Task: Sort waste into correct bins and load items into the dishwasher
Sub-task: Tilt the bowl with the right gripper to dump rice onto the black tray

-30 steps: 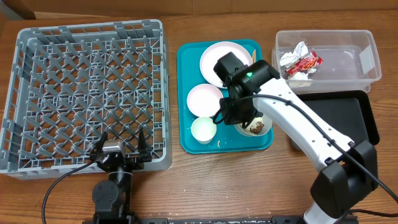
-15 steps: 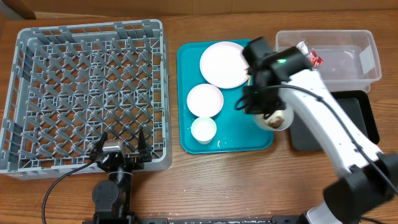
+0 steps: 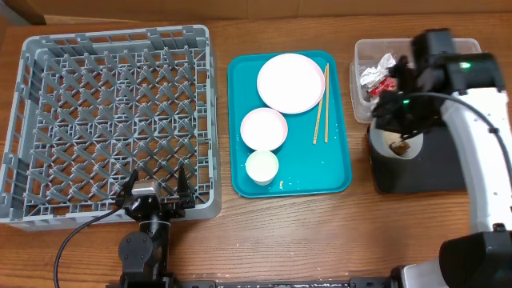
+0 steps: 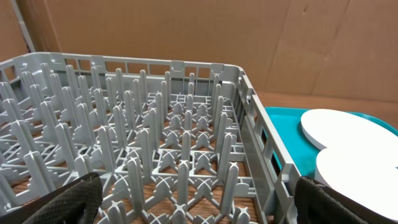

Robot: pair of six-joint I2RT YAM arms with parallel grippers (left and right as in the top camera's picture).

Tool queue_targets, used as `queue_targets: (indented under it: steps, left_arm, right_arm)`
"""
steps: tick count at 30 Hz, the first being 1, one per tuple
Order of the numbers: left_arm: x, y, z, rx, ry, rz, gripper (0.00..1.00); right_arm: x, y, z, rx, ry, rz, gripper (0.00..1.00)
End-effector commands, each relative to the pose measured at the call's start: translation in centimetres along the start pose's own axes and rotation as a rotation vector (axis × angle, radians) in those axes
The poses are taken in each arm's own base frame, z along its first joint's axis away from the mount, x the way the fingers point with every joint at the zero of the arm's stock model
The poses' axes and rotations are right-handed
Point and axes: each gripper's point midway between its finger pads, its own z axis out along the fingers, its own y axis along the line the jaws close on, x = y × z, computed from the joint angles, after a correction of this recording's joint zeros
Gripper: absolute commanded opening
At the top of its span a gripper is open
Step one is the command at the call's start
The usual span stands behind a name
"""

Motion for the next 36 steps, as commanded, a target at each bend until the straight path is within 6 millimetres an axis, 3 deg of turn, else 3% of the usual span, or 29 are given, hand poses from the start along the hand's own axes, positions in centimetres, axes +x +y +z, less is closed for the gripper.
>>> queue_targets:
  steps: [1, 9, 27, 36]
  left_arm:
    - [-0.1, 0.1, 0.0, 0.0, -0.008, 0.026, 1.0]
    - [-0.1, 0.1, 0.0, 0.0, -0.008, 0.026, 1.0]
    - [-0.1, 0.1, 0.0, 0.0, -0.008, 0.026, 1.0]
    - [-0.1, 0.1, 0.0, 0.0, -0.008, 0.026, 1.0]
  right_arm:
    - [-0.9, 1.0, -2.1, -0.164, -0.062, -0.062, 0.04]
    - [-1.6, -0.3, -2.6, -0.432, -0.122, -0.054, 0.04]
    - [0.2, -7.9, 2.5, -0.817, -0.336, 0.186, 0.04]
    - [0.0, -9.9, 0.6, -0.986, -0.508, 0.25, 0.04]
